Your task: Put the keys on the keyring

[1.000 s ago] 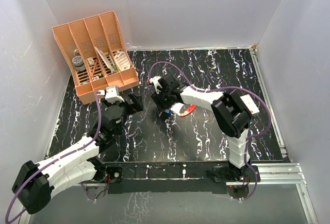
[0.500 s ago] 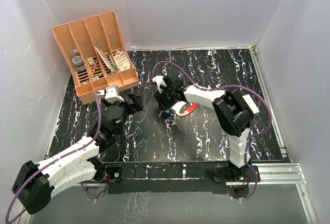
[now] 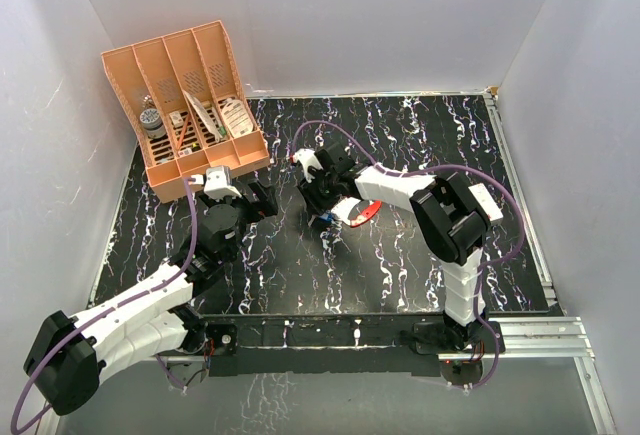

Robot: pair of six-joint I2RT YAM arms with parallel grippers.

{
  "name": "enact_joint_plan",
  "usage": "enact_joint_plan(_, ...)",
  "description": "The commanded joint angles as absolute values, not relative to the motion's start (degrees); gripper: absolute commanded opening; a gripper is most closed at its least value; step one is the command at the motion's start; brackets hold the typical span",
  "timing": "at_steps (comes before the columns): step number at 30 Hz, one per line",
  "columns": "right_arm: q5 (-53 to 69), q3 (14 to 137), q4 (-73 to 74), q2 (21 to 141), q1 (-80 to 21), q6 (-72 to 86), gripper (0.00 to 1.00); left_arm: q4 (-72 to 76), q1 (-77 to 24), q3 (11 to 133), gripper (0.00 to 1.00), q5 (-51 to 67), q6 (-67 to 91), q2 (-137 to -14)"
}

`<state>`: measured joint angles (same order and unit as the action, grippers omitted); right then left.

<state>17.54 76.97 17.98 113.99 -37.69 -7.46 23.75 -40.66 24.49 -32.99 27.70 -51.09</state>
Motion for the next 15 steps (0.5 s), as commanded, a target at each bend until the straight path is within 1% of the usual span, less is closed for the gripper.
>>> enact_joint_plan(1, 17.67, 77.86, 16.16, 114.58, -37.44, -8.77, 0.33, 24.35, -40.34, 24.28, 0.94, -33.13, 27.60, -50.68)
enact_joint_plan(4, 17.83, 77.70, 15.96, 114.70, -37.45, -8.94, 0.30, 24.30, -40.34, 24.34, 0.94, -33.13, 27.60, -50.74)
enact_joint_plan(8, 18.15, 77.78, 15.91, 114.95, -37.48, -9.13, 0.24, 24.36, -40.34, 24.35, 0.94, -33.13, 27.66, -50.88)
enact_joint_plan(11, 18.38, 77.77, 15.78, 114.96, -37.47, -9.15, 0.17, 24.24, -40.21, 24.28, 0.94, -33.13, 27.68, -50.78)
enact_joint_plan(15, 18.76, 77.61, 15.47, 114.74, -37.53, -9.15, 0.04, 24.23, -40.25, 24.25, 0.94, -33.14, 27.69, -50.70)
